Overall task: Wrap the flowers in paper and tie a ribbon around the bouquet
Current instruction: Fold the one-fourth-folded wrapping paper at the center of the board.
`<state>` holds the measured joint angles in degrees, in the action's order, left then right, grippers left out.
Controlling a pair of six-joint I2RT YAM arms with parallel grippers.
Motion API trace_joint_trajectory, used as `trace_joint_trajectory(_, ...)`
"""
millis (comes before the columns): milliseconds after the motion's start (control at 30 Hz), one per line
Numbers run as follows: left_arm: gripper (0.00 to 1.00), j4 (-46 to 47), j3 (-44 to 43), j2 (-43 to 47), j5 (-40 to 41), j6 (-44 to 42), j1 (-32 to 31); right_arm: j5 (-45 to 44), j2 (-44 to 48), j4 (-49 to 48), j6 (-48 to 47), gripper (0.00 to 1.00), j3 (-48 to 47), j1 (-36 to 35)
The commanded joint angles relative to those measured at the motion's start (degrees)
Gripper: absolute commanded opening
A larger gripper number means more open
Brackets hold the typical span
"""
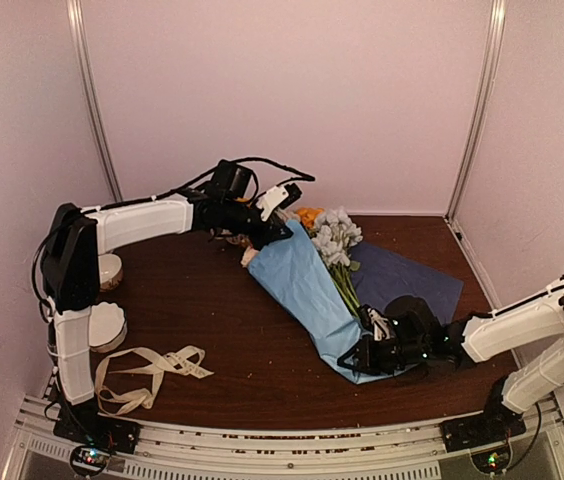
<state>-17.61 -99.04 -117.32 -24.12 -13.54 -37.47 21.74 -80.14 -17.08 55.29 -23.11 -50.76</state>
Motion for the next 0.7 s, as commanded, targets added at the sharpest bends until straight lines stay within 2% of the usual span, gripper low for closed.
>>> trace_joint_trajectory(0,0.0,4.7,2.5,4.7,7.2,2.9,-0.1,3.3,-0.1,0.4,-0.9,0.0,-3.1,-3.7)
trace_joint_trajectory(133,0.0,4.0,7.2,8.8,12.4,3.8,-0.5,4.5,-1.0,0.0,-0.1,0.0,-5.3,-6.6)
trace_joint_trajectory(400,0.0,6.6,19.7,19.7,16.4,4.8,-0.7,4.8,-0.6,1.7,0.8,0.0,-7.8,-11.5)
trace_joint_trajectory(567,0.0,6.9,20.9,21.4,15.7,5.2,-1.9,5.9,-0.3,-6.6,5.4,0.0,-3.6,-12.2)
trace_joint_trajectory(667,0.0,6.9,18.2,18.3,16.1,5.5,-2.9,4.3,-0.7,-6.9,6.6,0.0,-1.8,-11.2)
